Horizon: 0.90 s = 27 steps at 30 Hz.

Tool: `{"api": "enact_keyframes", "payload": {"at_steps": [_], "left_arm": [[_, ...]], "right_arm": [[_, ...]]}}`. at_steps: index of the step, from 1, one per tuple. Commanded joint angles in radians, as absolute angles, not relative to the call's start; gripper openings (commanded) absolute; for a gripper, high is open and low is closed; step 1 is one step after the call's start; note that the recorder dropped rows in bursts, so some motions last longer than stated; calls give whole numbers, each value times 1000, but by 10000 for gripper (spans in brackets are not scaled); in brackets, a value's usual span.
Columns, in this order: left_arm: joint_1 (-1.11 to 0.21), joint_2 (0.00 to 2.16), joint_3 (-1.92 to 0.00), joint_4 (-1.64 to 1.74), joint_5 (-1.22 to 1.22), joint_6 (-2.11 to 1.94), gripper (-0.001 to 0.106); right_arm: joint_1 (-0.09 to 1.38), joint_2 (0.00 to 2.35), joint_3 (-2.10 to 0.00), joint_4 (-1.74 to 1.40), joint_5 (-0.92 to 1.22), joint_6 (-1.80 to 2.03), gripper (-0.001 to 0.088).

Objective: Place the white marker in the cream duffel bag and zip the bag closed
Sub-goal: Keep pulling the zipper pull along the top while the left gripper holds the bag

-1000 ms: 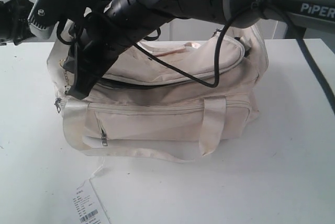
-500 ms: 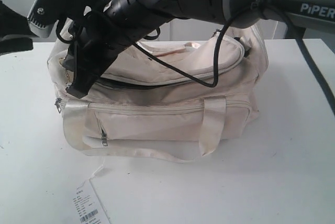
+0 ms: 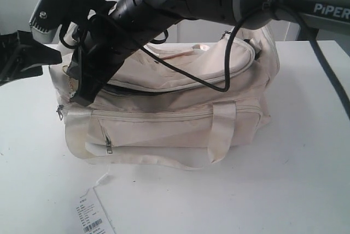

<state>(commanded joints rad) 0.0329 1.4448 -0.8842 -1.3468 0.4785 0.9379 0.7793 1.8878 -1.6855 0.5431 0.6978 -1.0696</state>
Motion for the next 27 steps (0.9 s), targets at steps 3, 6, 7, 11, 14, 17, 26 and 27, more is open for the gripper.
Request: {"api": "enact_keyframes", "payload": {"at_steps": [3,6,7,11,14,17,26,27], "left_arm": [[33,1468,-884,-1360,444,942,654],[33,1481,-884,-1356,413,942,654],[33,1484,-884,-1356,413,944,654],[33,1506,-884,-1394,438,951,654],[33,1524,-884,-1444,469,985,654],[33,1538,-886,-1493,493,1037,643],[33,1563,-886,-1518,485,1055,-5],[33,1563,-886,-1521,483,1055,1]], "right_arm": [[779,1888,-1685,543,698,-1070,0],[779,1888,-1685,543,698,-1070,0],[779,1888,-1685,543,698,-1070,0],[779,1888,-1685,543,698,-1070,0],[779,1888,-1685,543,698,-1070,0],[779,1888,-1685,543,700,-1070,0],[779,1888,-1685,543,702,-1070,0],[779,1888,-1685,543,702,-1070,0]]}}
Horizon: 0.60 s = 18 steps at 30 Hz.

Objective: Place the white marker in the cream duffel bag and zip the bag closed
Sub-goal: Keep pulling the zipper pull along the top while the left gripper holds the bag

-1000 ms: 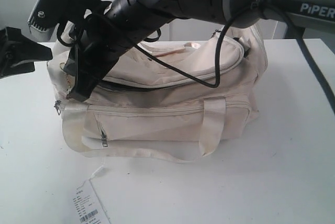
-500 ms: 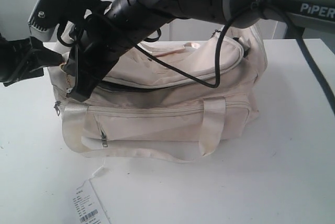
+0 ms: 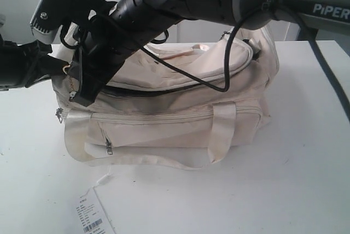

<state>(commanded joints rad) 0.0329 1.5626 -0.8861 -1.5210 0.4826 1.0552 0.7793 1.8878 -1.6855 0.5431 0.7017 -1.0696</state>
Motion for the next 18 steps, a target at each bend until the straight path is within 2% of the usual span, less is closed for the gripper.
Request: {"api": "enact_keyframes", "payload": {"at_steps": [18], "left_arm": [[33,1563,-886,-1554,485,1061,0]], "right_arm": [[779,1886,-1685,543,809,-1070,0]]}}
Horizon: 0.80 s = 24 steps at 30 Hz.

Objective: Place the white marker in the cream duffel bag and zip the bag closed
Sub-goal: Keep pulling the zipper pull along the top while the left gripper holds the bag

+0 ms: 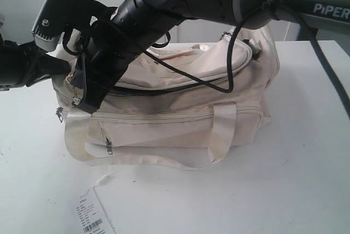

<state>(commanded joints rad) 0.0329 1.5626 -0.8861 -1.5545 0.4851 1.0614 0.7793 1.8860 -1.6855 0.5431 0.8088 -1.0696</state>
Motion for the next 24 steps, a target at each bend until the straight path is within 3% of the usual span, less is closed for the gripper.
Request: {"api": "enact_keyframes", "payload": {"at_steps": [24], "left_arm": [[33,1563,-886,-1554,490,1061,0]], "right_arm": [[779,1886,-1685,486,896,-1026,0]]}}
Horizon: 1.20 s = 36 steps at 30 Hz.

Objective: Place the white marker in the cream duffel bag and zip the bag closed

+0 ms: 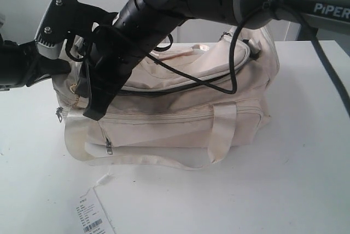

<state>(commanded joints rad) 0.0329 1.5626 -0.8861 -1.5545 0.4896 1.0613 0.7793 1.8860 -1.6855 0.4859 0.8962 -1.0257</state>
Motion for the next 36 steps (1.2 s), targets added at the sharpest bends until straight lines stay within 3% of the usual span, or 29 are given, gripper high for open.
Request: {"api": "enact_keyframes", "payload": {"at_steps": [36], "left_arm": [[33,1563,-886,-1554,489,1073,0]], "right_arm": [[779,1858,-1685,405,957,-965,0]]}}
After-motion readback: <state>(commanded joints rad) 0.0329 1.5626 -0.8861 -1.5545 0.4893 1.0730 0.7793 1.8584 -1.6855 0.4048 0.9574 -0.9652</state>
